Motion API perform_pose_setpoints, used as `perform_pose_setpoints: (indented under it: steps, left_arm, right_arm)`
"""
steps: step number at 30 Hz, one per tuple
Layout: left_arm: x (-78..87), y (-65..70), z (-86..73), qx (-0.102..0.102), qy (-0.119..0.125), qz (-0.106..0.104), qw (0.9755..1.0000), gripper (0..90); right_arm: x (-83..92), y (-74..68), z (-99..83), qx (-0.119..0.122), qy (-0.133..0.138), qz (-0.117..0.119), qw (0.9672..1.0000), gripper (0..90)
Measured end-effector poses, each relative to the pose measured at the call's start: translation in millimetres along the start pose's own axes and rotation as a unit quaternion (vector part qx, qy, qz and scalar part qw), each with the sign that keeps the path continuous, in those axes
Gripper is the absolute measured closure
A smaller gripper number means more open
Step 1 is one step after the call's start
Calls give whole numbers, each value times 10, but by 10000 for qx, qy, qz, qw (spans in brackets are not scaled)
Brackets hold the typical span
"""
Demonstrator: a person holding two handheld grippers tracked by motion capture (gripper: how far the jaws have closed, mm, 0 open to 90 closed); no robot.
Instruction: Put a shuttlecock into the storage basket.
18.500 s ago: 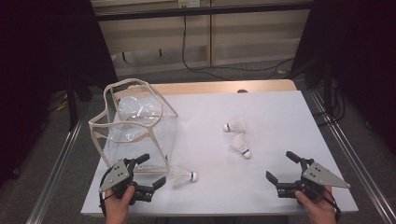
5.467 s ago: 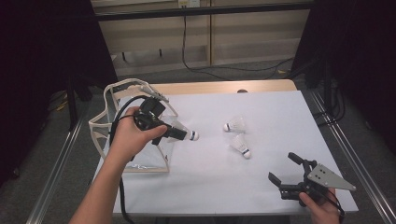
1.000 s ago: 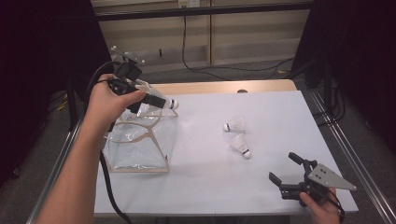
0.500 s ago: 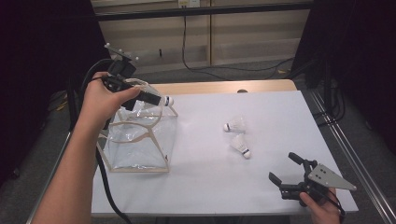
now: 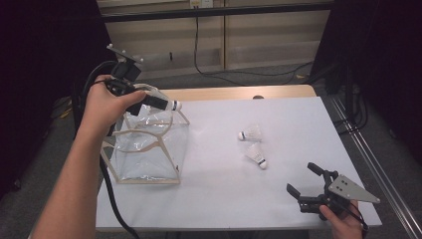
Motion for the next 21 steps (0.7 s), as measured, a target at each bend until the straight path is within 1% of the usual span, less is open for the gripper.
perform_pose_setpoints:
  steps: [3, 4, 5, 11, 15, 21]
  left_arm:
    - [16, -23, -2, 30, 5, -7, 10000, 893]
    - [19, -33, -2, 72, 18, 12, 10000, 893]
    - [28, -48, -10, 43, -10, 22, 10000, 893]
    - [53, -119, -14, 159, 54, 46, 9998, 893]
    - [63, -165, -20, 163, 49, 108, 9998, 893]
    - [69, -214, -19, 236, 102, 164, 9995, 893]
  right_arm:
    - [1, -1, -2, -2, -9, 0, 10000, 16]
    - [0, 0, -1, -5, -5, 0, 10000, 16]
    - [0, 1, 0, -1, 0, -2, 10000, 16]
    - [-1, 1, 0, 3, 0, -3, 10000, 16]
    - [-4, -1, 2, -16, 8, -2, 10000, 17]
    - [-1, -1, 1, -12, 5, -1, 10000, 17]
Point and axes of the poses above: each handheld gripper's, and its own axes: x roughly backward along the jaws, z roughly out of its top, y roughly to its right, the point moved 10 cm from there along -x, roughly forward along the jaws, and after that the axes turned 10 degrees about -y, right-handed, at the moved point
